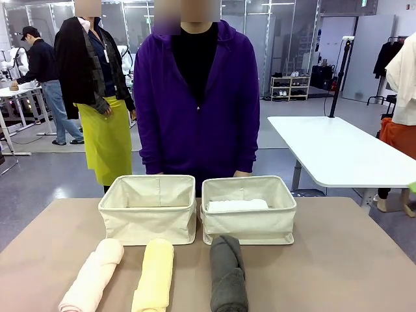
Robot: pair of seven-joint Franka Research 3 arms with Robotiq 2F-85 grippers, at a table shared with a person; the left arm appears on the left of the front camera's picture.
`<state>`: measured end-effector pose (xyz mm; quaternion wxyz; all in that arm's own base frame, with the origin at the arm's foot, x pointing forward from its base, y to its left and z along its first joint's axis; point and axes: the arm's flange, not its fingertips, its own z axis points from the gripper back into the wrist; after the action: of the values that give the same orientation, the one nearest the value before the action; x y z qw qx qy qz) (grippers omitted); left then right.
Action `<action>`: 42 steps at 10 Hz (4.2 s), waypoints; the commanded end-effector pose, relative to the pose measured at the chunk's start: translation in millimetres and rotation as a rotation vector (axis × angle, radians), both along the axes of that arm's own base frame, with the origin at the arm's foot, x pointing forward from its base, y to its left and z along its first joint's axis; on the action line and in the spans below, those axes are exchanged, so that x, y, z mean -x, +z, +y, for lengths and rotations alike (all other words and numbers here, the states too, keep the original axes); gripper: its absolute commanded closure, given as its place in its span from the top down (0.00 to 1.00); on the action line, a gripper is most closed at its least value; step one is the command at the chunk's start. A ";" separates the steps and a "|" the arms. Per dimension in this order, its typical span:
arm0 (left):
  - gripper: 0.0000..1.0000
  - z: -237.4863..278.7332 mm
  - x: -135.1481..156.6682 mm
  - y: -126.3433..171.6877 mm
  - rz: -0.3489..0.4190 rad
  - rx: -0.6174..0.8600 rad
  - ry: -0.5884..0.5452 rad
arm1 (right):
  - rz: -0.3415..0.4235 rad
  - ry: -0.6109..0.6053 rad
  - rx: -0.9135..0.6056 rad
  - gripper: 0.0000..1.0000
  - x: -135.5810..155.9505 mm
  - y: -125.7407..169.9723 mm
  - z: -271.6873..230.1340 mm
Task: Divide the towels into two baskets.
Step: Pick up one hotel-folded towel from the bottom of the table and place it in the Fabric basket indicated by the person.
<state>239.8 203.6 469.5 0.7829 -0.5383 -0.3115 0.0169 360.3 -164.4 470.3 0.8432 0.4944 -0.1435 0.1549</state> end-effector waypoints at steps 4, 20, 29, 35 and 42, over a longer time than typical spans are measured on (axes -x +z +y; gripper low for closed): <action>1.00 2.7 1.6 0.6 -0.030 0.011 -0.009 | 0.061 -0.375 -0.290 1.00 116.8 -65.6 -33.4; 1.00 -77.3 -36.7 52.7 0.122 -0.223 -0.214 | 0.082 -0.351 -0.279 1.00 120.3 -81.6 -43.5; 1.00 -195.5 -68.4 51.6 0.101 -1.152 -0.395 | 0.082 -0.351 -0.279 1.00 120.3 -81.6 -43.5; 1.00 -231.3 -68.5 41.7 0.063 -1.165 -0.472 | 0.082 -0.351 -0.279 1.00 120.3 -81.6 -43.5; 1.00 -273.4 -109.5 -7.9 0.139 -1.259 -0.453 | 0.082 -0.351 -0.279 1.00 120.3 -81.6 -43.5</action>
<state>329.4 -56.6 485.3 0.9393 -0.0569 -0.0962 -0.3242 242.7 -206.9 386.9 0.7837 0.5815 -0.2147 -0.0408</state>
